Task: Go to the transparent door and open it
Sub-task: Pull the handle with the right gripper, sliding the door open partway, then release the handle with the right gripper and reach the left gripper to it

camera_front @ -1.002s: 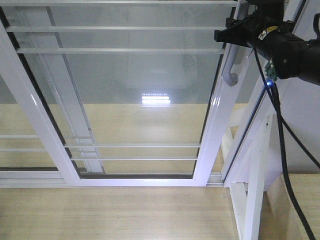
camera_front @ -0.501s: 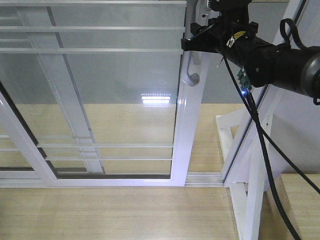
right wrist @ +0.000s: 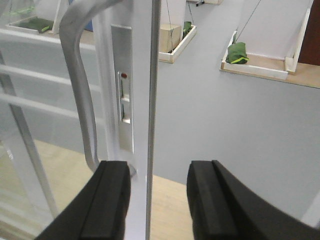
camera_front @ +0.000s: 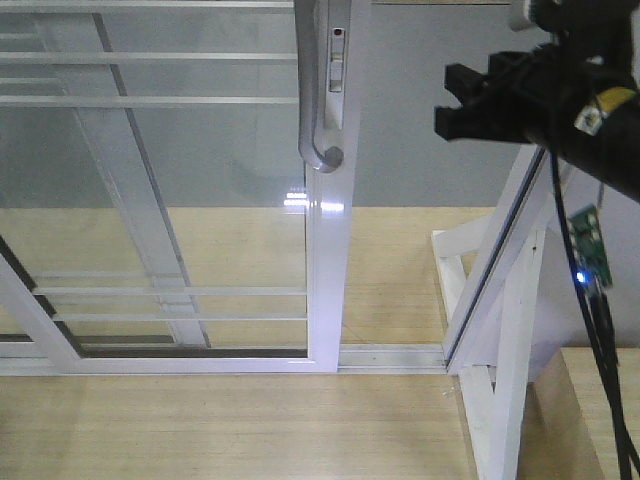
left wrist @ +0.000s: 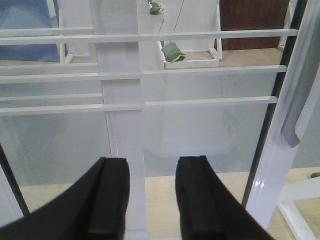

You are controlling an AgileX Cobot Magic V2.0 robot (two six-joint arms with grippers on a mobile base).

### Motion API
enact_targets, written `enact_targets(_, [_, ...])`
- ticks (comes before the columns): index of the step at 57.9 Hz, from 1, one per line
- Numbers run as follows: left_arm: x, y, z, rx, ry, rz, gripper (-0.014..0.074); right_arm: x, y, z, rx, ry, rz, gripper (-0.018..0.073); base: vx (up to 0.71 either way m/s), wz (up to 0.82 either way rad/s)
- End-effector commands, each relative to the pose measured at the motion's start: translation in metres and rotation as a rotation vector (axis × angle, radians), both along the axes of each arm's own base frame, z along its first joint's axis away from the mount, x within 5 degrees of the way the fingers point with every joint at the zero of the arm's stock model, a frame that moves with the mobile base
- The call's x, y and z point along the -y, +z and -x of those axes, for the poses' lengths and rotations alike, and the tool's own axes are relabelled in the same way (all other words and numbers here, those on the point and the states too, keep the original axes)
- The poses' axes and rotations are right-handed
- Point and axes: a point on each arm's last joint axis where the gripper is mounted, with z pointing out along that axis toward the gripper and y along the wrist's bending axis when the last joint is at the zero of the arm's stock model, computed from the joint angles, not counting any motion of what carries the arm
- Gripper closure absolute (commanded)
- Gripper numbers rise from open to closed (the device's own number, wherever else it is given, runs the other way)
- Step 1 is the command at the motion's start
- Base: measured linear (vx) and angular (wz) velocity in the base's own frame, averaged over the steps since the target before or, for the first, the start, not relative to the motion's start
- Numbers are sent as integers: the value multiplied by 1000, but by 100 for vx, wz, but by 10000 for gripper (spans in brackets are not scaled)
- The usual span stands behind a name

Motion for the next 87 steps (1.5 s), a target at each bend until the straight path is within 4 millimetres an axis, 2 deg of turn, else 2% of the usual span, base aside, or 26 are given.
enact_targets(1, [1, 19, -2, 112, -9, 17, 216, 13, 18, 35, 96, 0, -27, 204, 0, 0])
enact_targets(10, [2, 21, -9, 143, -10, 55, 214, 30, 11, 85, 52, 9, -8, 204, 0, 0])
enact_targets(15, [5, 19, -19, 147, -18, 101, 214, 36, 7, 102, 45, 11, -7, 204, 0, 0])
enact_targets(21, [16, 14, -34, 136, -74, 101, 214, 39, 3, 112, 46, 12, -8, 204, 0, 0])
enact_targets(32, [45, 2, -64, 175, -212, 70, 207, 39, 2, 113, 40, 12, -5, 204, 0, 0])
enact_targets(40, [63, -7, -86, 187, -276, 49, 129, 39, 2, 113, 40, 12, -5, 204, 0, 0])
enact_targets(48, [74, 3, -116, 185, -282, 50, 20, 39, 2, 113, 39, 12, -4, 204, 0, 0])
enact_targets(52, [80, 10, -132, 194, -282, 51, -4, 39, 2, 113, 39, 12, -4, 204, 0, 0])
enact_targets(67, [109, 27, -189, 227, -310, 61, 11, 40, 1, 114, 31, 13, -2, 204, 0, 0])
enact_targets(87, [137, 18, -255, 234, -321, 64, 11, 40, 1, 114, 32, 13, -1, 204, 0, 0])
